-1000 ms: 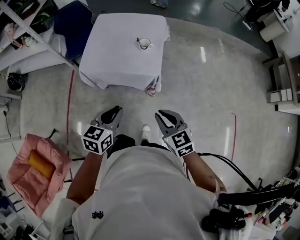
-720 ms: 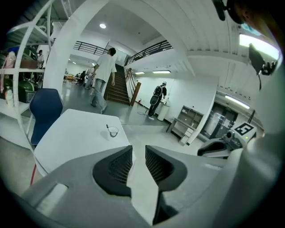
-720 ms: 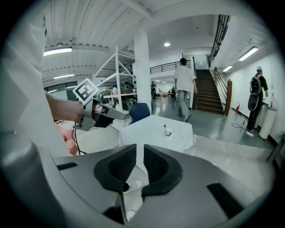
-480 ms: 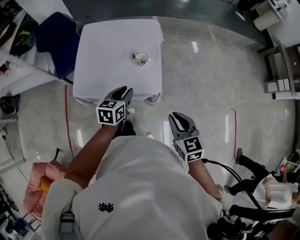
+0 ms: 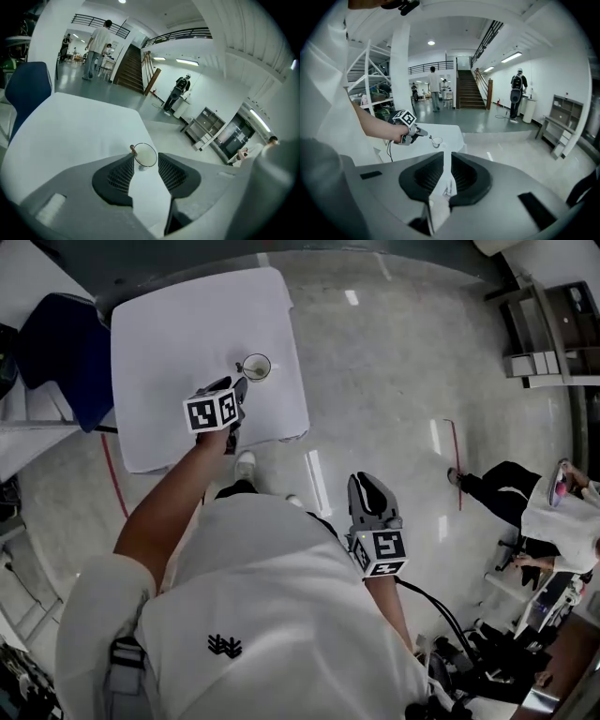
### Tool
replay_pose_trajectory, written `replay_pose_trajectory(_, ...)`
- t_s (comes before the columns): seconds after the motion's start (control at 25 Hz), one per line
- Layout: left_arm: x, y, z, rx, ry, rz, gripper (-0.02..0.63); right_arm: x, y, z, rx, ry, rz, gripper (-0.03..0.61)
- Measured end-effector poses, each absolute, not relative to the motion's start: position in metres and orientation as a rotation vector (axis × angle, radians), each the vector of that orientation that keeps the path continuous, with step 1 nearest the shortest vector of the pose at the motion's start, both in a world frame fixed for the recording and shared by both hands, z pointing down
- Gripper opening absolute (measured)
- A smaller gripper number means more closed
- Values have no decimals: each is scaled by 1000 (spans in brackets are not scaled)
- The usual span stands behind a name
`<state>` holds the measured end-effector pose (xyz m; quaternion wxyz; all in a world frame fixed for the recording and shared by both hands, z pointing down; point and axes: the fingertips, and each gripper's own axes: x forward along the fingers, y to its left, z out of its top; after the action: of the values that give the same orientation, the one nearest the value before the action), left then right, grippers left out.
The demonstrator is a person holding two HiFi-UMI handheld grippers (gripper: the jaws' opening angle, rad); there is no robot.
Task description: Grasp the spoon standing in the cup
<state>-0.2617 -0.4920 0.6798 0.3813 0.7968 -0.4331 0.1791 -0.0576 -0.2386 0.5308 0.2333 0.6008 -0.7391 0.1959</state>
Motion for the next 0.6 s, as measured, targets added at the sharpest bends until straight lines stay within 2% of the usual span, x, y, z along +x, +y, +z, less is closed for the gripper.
replay_pose_trajectory(0.44,-250,-547,753,1856,-1106,498,162,-36,-223,534,1822,-1801,620,52)
replay_pose_trajectory(0.6,-246,-550,753,1875,-1130,503,60,-28,-216,532,1819,-1772,605,51)
